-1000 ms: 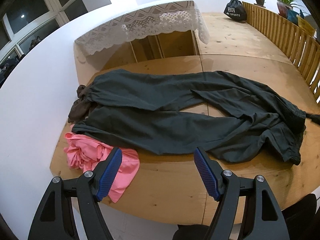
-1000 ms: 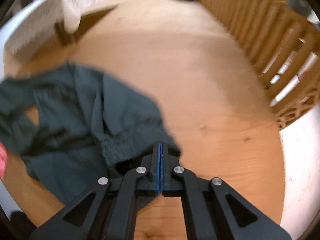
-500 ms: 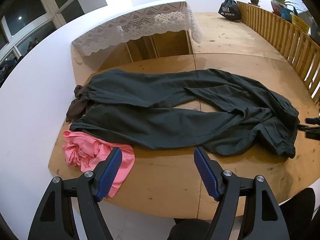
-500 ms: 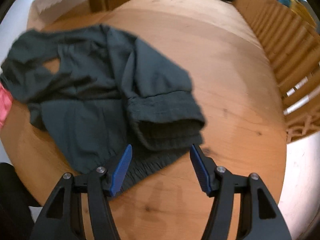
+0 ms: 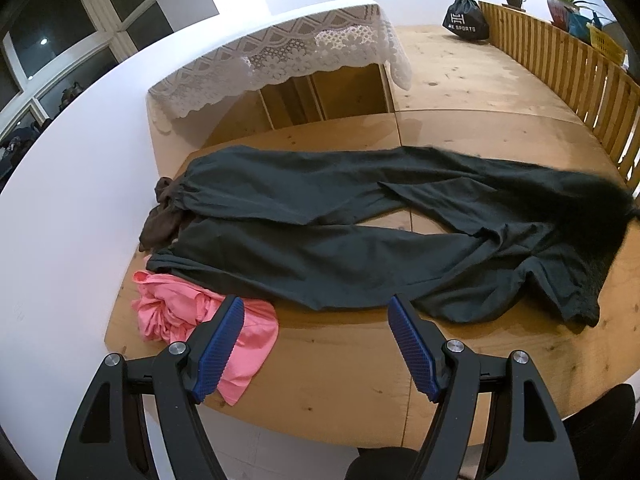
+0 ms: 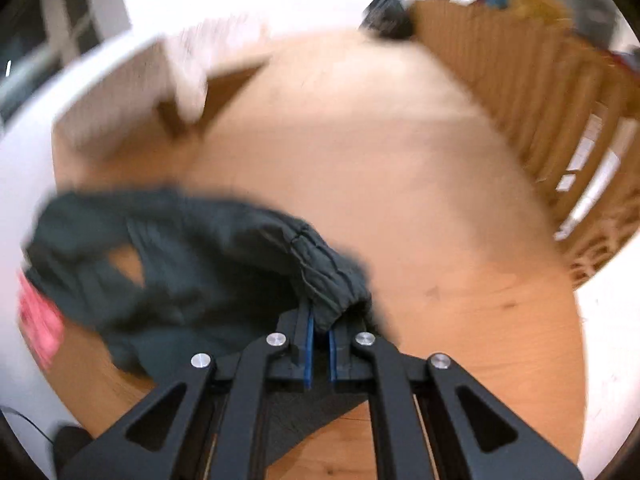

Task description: Fold clothes

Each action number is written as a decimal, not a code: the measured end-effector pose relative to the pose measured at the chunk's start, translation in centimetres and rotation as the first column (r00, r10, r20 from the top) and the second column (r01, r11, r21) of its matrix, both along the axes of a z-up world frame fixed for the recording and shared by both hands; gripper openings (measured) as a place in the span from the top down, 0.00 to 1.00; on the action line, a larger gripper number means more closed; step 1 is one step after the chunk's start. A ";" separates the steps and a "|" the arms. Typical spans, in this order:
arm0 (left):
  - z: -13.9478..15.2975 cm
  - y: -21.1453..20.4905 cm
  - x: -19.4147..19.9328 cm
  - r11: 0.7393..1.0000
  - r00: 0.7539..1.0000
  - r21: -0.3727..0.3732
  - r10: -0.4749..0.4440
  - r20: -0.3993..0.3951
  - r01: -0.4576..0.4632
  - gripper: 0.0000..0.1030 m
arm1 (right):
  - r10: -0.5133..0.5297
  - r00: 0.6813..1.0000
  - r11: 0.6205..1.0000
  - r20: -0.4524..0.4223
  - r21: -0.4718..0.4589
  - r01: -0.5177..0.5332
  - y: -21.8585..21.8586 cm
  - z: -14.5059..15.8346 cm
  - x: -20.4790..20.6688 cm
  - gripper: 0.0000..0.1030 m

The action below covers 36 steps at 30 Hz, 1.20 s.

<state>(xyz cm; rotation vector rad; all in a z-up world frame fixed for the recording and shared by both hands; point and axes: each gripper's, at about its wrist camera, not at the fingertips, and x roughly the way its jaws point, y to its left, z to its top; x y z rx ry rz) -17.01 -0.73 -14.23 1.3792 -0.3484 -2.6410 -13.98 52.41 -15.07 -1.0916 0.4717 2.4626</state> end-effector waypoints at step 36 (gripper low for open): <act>-9.6 -10.9 -5.8 0.991 0.982 -0.076 0.119 0.148 -0.109 0.29 | -0.247 0.859 0.968 0.448 0.143 0.204 7.5 -6.3 10.8 0.58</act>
